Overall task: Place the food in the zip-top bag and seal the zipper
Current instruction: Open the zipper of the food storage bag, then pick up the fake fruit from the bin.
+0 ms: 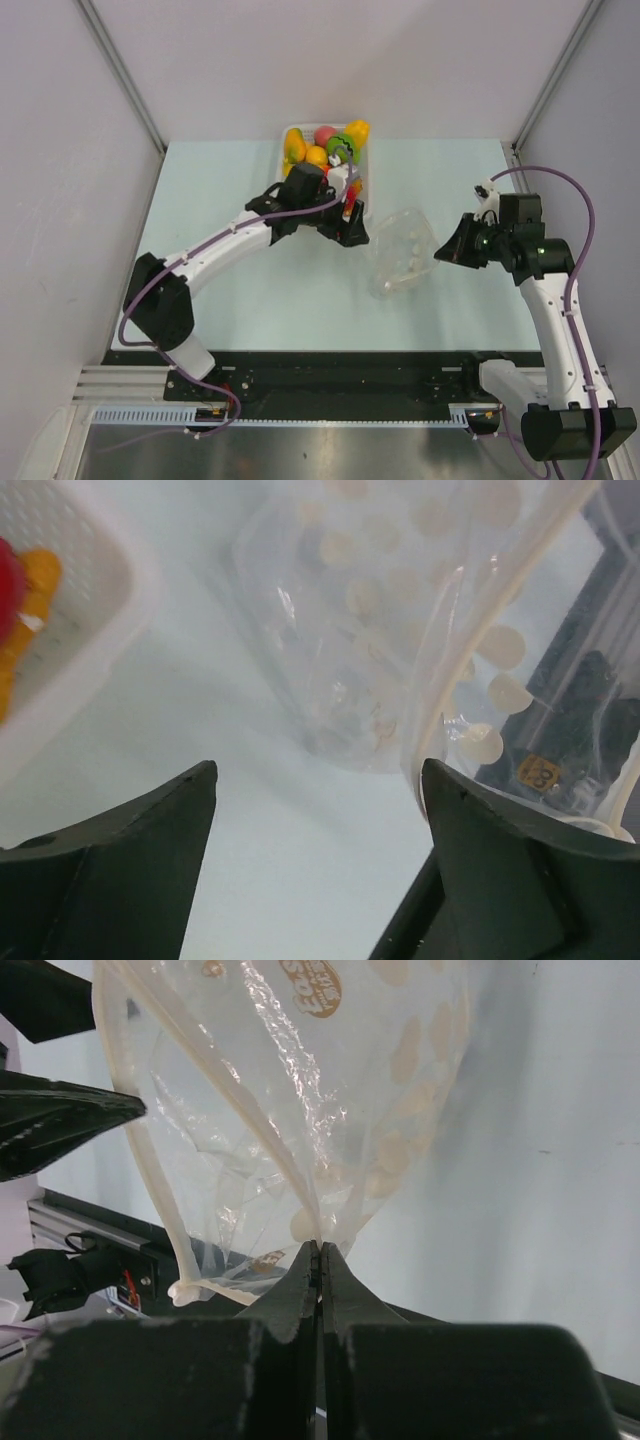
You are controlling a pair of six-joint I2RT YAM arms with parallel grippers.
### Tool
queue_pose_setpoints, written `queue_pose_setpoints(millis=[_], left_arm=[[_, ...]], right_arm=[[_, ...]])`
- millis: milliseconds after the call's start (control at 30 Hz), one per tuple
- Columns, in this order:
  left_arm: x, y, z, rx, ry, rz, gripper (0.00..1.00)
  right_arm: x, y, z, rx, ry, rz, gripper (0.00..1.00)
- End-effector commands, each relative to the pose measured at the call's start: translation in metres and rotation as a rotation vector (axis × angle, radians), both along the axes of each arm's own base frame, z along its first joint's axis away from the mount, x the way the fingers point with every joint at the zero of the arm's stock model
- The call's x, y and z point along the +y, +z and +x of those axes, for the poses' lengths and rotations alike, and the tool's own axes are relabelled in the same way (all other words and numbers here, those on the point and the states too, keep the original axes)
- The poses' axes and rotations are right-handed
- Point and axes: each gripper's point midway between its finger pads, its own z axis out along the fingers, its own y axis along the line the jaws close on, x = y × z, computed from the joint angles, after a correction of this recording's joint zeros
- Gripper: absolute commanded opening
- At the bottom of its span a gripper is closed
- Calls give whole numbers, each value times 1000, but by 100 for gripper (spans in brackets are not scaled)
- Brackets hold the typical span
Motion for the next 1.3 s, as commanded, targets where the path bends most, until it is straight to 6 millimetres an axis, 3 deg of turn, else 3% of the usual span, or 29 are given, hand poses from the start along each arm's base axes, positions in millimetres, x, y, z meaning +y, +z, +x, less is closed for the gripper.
queue_pose_setpoints(millis=[0, 67, 167, 200, 333, 500, 667, 700, 733, 900, 1267], left_arm=[[20, 108, 33, -265, 75, -178, 93], [34, 125, 47, -323, 147, -195, 98], [51, 124, 70, -382, 254, -155, 99], [55, 121, 75, -391, 274, -138, 99], [68, 103, 100, -426, 352, -51, 100], [87, 81, 133, -441, 446, 61, 100], [108, 55, 167, -446, 525, 169, 100], [107, 56, 172, -442, 520, 160, 100], [109, 41, 178, -406, 525, 173, 100], [101, 35, 193, -375, 503, 114, 100], [80, 1, 220, -305, 469, 123, 100]], right_arm=[[5, 24, 1, -22, -21, 47, 0], [4, 25, 0, -2, -37, 44, 0], [-2, 37, -3, 0, -55, 13, 0], [-3, 46, -1, -15, -61, 8, 0], [-10, 51, -9, 5, -86, -23, 0], [-13, 37, -3, 31, -108, -37, 0], [0, 20, 15, 39, -73, -4, 0], [1, 19, 17, 39, -72, 3, 0], [5, 19, 22, 33, -65, 28, 0], [16, 19, 33, 24, -46, 85, 0], [24, 20, 30, 18, -10, 125, 0]])
